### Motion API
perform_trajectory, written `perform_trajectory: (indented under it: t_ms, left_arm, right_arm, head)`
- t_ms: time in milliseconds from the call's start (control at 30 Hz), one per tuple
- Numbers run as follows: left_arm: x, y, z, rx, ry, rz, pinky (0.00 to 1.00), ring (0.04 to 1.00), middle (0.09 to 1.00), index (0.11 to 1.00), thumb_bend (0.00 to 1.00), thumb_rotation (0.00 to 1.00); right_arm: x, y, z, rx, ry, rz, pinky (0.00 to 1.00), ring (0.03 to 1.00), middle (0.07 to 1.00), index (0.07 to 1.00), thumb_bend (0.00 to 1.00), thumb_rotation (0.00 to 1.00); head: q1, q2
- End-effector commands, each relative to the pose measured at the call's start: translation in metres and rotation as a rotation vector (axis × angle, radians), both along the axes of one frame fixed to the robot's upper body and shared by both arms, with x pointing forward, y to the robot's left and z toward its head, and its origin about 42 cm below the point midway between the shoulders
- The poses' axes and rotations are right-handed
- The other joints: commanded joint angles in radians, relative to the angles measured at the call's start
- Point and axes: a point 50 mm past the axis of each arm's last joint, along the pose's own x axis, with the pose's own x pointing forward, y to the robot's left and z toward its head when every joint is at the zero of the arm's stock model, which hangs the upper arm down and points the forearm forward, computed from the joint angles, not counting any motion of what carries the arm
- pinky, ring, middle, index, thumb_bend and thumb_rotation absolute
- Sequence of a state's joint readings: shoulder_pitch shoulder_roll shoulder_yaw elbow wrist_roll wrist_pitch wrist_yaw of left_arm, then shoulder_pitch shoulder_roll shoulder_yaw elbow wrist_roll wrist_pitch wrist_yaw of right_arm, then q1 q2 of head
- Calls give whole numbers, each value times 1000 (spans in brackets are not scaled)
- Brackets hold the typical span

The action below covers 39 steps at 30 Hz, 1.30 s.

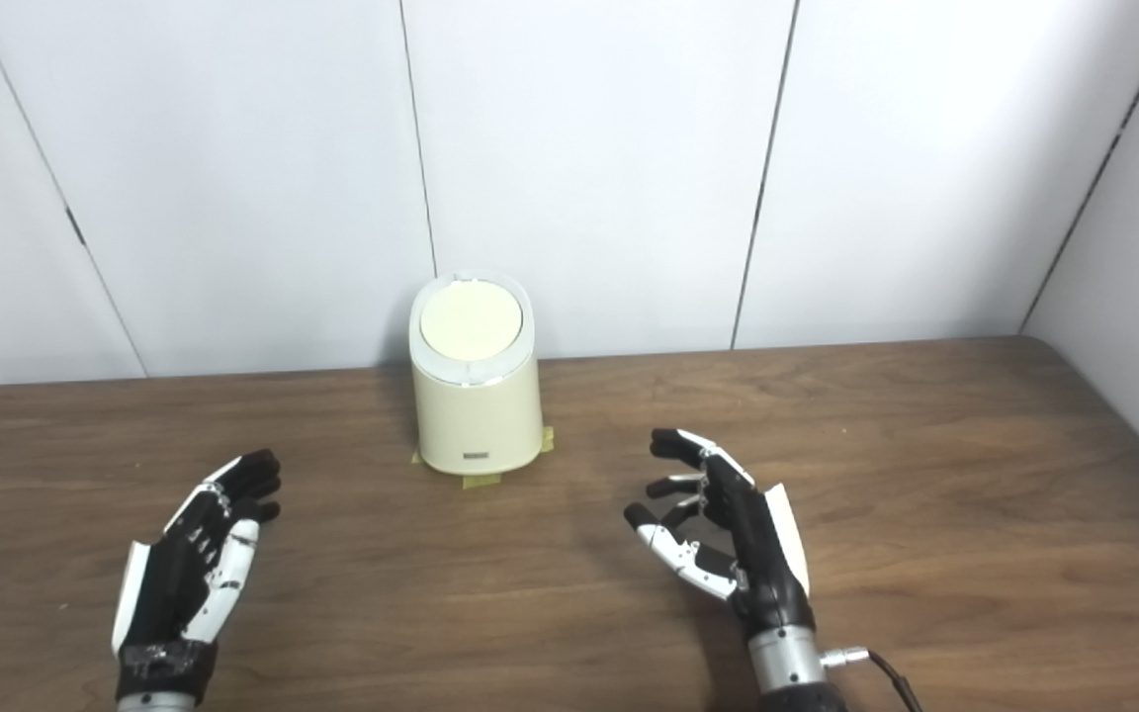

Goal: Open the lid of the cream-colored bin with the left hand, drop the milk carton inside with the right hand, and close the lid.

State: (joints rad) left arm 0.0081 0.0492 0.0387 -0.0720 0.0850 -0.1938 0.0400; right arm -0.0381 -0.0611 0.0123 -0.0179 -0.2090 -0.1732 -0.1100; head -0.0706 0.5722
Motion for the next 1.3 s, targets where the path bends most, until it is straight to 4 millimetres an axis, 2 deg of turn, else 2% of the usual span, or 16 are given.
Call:
perform_trajectory:
  t_ms: [0,100,300,367,533,700,733,800,867,933,1100,1267]
  left_arm:
    - [6,-4,1,17,-21,1,769,813,812,797,184,540]
    - [6,-5,2,5,-16,1,775,815,815,798,184,535]
    - [7,-2,2,48,-27,14,764,819,815,798,186,534]
    - [7,-1,2,43,-24,18,768,822,817,799,196,540]
    - [8,0,2,48,-19,21,765,819,814,798,183,529]
    - [12,0,0,51,-31,26,765,819,819,807,205,599]
    - [12,0,0,49,-31,24,757,814,816,804,197,585]
    - [12,0,-1,48,-28,21,753,812,815,802,191,576]
    - [12,-1,-1,55,-26,24,756,815,817,804,191,578]
    - [11,-2,0,58,-22,26,749,815,818,805,193,592]
    - [10,-2,1,55,-24,21,740,805,807,792,197,579]
    - [11,-3,2,67,-24,12,735,805,808,790,186,571]
  right_arm:
    - [2,-6,-2,-45,-35,2,328,526,755,750,250,261]
    - [2,-7,-3,-54,-41,7,435,595,746,743,253,242]
    - [1,-6,-2,-59,-32,6,409,578,743,744,258,272]
    - [1,-6,-3,-64,-33,4,479,637,742,740,269,279]
    - [2,-5,-2,-70,-32,3,540,664,738,732,280,289]
    - [4,-6,-3,-71,-30,1,515,655,729,728,276,286]
    - [4,-6,-3,-72,-33,2,432,586,728,733,272,288]
    - [4,-6,-3,-69,-34,5,411,571,732,740,257,288]
    - [4,-6,-3,-65,-37,4,454,612,733,741,258,307]
    - [4,-6,-3,-68,-37,3,416,577,729,741,265,322]
    - [3,-7,-3,-65,-36,14,507,652,736,746,258,329]
    - [2,-6,-2,-64,-46,16,512,639,734,737,265,317]
  head:
    - [1,1]
    - [2,1]
    - [2,1]
    - [2,1]
    - [3,1]
    - [8,-4]
    - [7,-5]
    - [5,-5]
    - [7,-4]
    - [9,-3]
    - [8,2]
    - [11,3]
